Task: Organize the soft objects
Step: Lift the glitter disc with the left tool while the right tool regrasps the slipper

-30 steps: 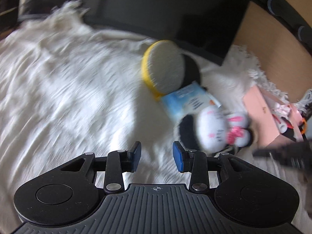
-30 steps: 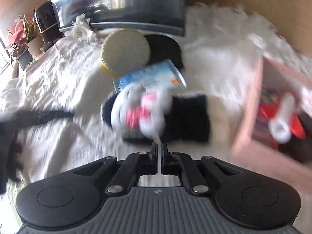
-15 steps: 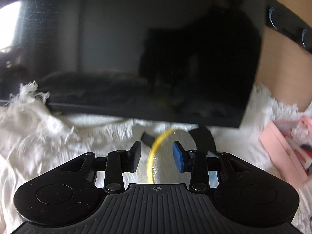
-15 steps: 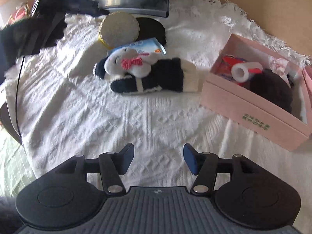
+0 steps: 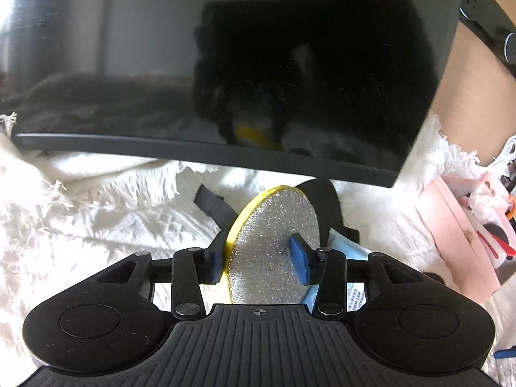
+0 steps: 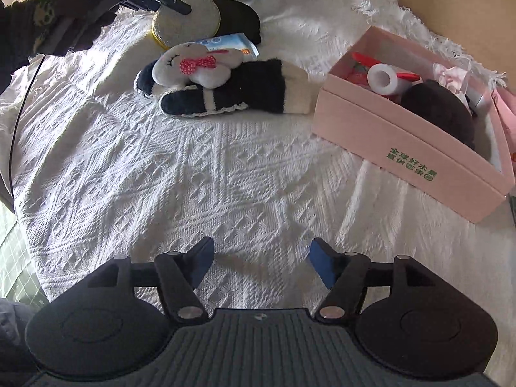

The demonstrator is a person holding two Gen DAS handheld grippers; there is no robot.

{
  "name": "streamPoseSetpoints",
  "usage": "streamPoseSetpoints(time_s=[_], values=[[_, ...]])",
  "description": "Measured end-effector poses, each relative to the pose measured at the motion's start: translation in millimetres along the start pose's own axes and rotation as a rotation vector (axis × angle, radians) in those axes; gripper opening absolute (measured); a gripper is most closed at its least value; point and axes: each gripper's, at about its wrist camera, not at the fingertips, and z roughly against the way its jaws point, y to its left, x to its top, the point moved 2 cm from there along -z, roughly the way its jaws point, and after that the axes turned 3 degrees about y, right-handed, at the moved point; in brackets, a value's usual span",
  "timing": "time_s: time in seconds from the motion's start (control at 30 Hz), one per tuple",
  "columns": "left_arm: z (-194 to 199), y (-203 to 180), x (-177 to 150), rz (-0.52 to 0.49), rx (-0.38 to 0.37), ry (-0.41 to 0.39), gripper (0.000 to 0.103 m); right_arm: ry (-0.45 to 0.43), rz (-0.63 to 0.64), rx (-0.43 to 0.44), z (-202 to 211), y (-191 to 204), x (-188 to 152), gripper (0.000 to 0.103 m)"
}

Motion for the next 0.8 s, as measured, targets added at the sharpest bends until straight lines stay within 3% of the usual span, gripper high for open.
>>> streamPoseSetpoints(time_s=[0.1,0.17,0.27,0.5,0.67,0.8], values=[[10,-6,-9,0.064,-0.016,-0.001,0.031,-0.035,0.027,-0.009,7,2,2,0.066],[23,-6,-24,0.137,-0.046,-0.015,0.027,-0.060,0.053,-0.013,10,5,8,0.066],[40,-15,-46,0.166,-0.047,-0.062,0.022,-0.112,0.093,-0.019,13,12,27,0.066],[93,-31,-97,0.229,-0.019,-0.114,0.018,-0.266,0.124,-0.018,5,28,109,0.074],[124,-34,-128,0.298,-0.033,-0.143,0.018,-0.226,-0.003,0.075,-43,32,179,0.074],[143,-26,-152,0.403,-0.028,-0.162,0.018,-0.129,-0.058,0.124,-93,44,211,0.074]])
